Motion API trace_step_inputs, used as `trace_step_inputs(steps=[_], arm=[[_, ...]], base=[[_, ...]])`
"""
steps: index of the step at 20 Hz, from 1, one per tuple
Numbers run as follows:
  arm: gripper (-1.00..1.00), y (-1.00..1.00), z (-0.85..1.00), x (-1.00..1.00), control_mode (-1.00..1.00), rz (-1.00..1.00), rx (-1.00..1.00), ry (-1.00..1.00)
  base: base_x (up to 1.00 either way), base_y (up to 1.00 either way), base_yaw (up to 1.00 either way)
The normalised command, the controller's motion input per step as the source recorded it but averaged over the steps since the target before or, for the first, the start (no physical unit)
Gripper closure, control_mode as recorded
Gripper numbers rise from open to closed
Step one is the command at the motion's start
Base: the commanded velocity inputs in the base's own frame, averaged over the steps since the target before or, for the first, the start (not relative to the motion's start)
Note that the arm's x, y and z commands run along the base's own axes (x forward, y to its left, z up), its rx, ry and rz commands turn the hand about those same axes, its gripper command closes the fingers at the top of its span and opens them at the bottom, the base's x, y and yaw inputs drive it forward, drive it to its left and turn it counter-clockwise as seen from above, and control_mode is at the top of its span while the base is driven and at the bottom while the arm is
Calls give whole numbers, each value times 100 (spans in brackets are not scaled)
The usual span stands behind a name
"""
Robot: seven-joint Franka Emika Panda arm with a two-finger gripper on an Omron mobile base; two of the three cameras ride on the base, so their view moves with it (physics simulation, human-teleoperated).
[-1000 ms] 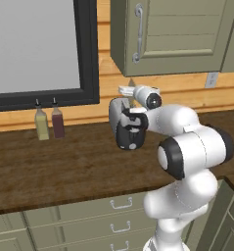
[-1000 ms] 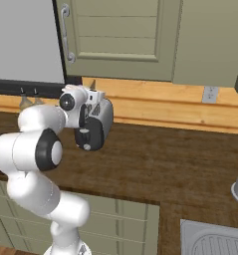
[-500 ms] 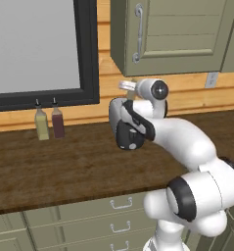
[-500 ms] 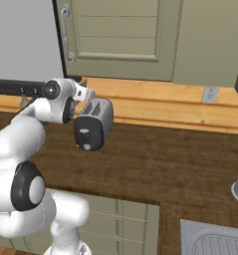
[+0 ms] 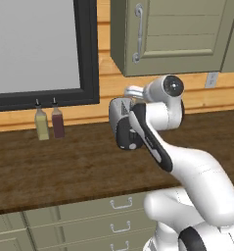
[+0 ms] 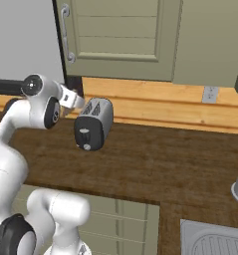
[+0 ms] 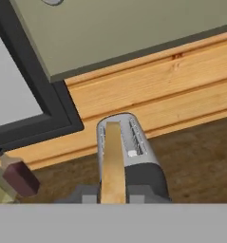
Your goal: Start the toaster. Once the lever pops up, take the bread to the plate on the dining counter.
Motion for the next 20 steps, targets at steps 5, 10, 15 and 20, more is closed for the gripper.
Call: trace_step_inputs(steps=[5,10,15,20], arm=[[100,0,34,-85,-100,0,0,20],[100,0,43,-58,-100,0,0,31],[100,0,20,-23,-100,0,0,37],[100,11,-3,-40,-100,0,0,21]], base=[[0,0,0],[0,0,0],[0,0,0],[0,0,0]])
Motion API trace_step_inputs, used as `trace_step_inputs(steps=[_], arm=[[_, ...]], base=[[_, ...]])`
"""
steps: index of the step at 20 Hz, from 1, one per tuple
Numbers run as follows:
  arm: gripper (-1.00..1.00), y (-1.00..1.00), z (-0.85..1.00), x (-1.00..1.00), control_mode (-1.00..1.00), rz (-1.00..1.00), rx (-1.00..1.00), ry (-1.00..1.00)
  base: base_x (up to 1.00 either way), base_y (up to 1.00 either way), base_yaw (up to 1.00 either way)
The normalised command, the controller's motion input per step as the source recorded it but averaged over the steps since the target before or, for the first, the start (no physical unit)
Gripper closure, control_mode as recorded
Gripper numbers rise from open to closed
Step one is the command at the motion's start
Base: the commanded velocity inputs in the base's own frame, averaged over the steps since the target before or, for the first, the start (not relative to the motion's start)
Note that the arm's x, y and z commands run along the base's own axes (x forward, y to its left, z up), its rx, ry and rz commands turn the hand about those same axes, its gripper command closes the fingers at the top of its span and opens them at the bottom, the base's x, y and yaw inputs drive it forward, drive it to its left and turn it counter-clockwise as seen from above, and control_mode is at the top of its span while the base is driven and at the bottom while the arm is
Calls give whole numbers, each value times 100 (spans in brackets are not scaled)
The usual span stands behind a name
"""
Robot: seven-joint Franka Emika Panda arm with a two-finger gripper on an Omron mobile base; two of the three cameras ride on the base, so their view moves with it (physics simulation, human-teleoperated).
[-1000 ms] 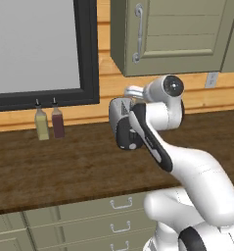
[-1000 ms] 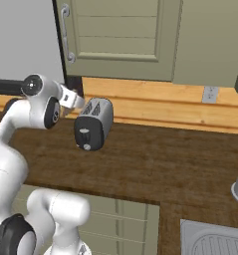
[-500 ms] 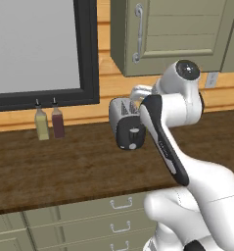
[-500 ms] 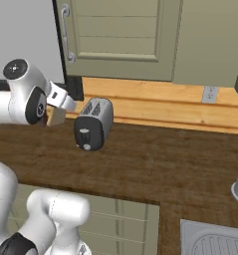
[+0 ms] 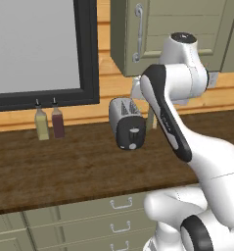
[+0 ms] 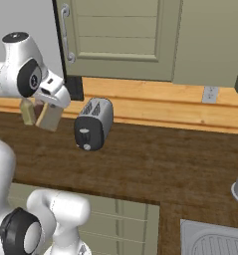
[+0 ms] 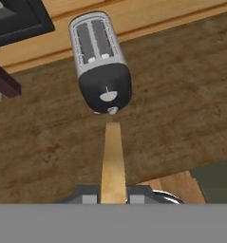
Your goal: Start the toaster. Once the lever pops up, take the bread to the plate on the dining counter.
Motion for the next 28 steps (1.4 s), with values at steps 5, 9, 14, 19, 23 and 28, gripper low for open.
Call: trace_step_inputs(steps=[5,9,14,19,23,28], arm=[[100,7,-1,-18,100,0,0,0],[100,0,0,0,100,0,0,0],[100,0,0,0,100,0,0,0],[100,0,0,0,100,0,0,0],[100,0,0,0,100,0,0,0],[100,0,0,0,100,0,0,0]], base=[[-64,59,6],[-46,99,48],[-14,93,79],[-5,77,86],[0,80,83],[6,88,73]])
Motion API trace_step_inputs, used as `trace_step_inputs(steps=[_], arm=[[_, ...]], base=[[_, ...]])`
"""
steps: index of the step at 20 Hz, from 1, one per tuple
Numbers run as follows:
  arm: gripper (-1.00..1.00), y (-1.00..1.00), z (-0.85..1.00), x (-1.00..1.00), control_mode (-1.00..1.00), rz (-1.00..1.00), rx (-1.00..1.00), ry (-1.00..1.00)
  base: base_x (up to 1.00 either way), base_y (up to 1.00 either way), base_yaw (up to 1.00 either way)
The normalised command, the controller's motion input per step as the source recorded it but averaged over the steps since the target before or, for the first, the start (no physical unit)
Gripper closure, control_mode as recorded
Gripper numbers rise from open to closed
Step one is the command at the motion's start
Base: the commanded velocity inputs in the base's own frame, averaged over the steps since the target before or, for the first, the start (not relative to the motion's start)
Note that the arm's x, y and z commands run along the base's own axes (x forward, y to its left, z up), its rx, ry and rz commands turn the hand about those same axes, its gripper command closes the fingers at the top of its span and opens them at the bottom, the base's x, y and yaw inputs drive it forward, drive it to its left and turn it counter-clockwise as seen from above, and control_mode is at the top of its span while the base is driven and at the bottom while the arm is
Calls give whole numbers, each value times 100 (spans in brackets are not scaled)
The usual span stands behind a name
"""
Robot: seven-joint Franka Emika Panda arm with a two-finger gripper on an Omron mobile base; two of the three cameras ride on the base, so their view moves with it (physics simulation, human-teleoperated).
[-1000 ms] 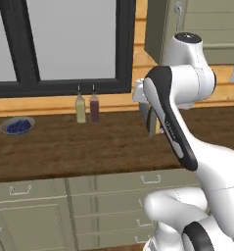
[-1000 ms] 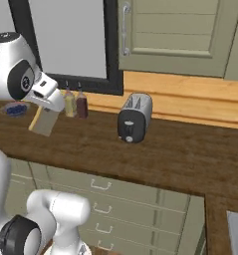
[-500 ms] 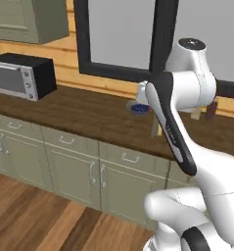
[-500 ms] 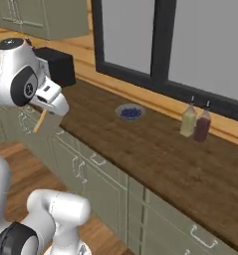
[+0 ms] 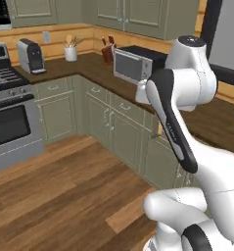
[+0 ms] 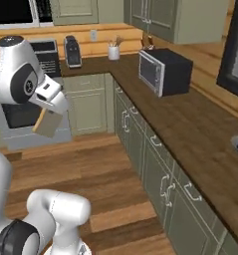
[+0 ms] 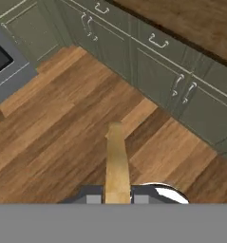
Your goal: Start the toaster. Once the lever pops up, take the bread to the plate on the dining counter.
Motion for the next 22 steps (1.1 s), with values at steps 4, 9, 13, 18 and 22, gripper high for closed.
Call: trace_step_inputs(steps=[4,9,13,18,22], arm=[[100,0,0,0,100,0,0,0],[100,0,0,0,100,0,0,0],[100,0,0,0,100,0,0,0],[100,0,0,0,100,0,0,0],[100,0,0,0,100,0,0,0]], base=[[26,82,68],[49,68,64],[65,39,60],[77,17,56],[81,3,54]])
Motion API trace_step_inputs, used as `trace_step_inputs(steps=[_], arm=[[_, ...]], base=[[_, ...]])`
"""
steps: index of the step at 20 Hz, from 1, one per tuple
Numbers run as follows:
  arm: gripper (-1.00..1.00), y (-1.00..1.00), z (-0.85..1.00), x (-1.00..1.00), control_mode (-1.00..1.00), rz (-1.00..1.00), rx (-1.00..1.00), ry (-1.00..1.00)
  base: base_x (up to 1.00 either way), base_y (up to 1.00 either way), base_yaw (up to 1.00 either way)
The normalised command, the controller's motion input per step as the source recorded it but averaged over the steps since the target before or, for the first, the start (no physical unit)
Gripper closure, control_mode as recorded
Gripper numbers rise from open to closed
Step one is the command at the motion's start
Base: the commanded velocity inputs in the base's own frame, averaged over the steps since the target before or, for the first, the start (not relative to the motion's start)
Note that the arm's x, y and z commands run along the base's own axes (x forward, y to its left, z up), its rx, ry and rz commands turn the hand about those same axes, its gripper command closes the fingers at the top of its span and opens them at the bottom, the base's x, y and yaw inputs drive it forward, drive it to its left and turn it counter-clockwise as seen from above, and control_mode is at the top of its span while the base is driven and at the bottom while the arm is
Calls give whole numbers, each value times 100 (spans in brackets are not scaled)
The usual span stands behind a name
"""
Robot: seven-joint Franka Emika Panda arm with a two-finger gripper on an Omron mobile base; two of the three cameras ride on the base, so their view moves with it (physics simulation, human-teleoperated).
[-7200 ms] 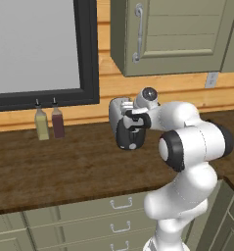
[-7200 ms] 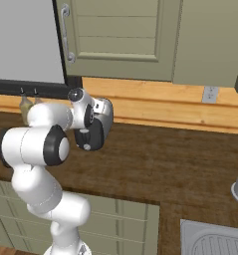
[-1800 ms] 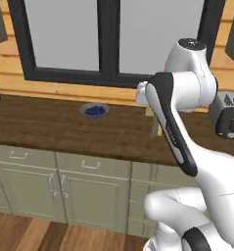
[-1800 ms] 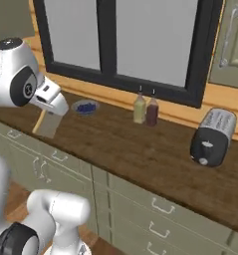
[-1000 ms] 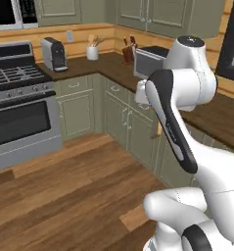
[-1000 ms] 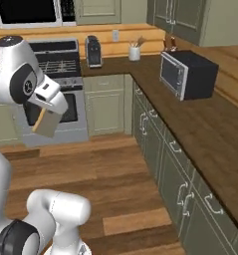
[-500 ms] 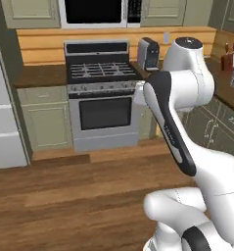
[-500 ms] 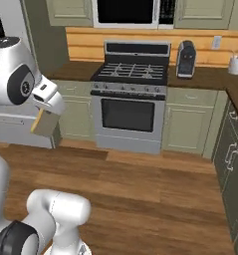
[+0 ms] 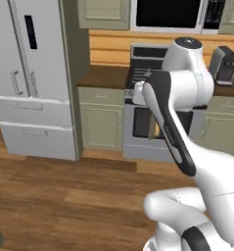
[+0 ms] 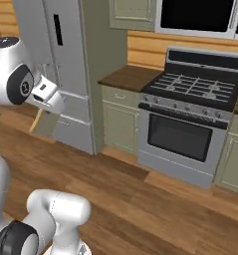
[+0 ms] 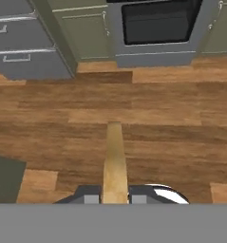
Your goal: Start the toaster. Once the lever pops up, take the bread to the plate on the dining counter.
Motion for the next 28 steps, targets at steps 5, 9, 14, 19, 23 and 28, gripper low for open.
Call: trace_step_inputs(steps=[5,9,14,19,23,28], arm=[[100,0,0,0,100,0,0,0],[100,0,0,0,100,0,0,0],[100,0,0,0,100,0,0,0],[100,0,0,0,100,0,0,0],[100,0,0,0,100,0,0,0],[100,0,0,0,100,0,0,0]], base=[[81,0,55],[75,0,57],[71,0,53],[67,-11,48],[67,-35,45],[71,-50,42]])
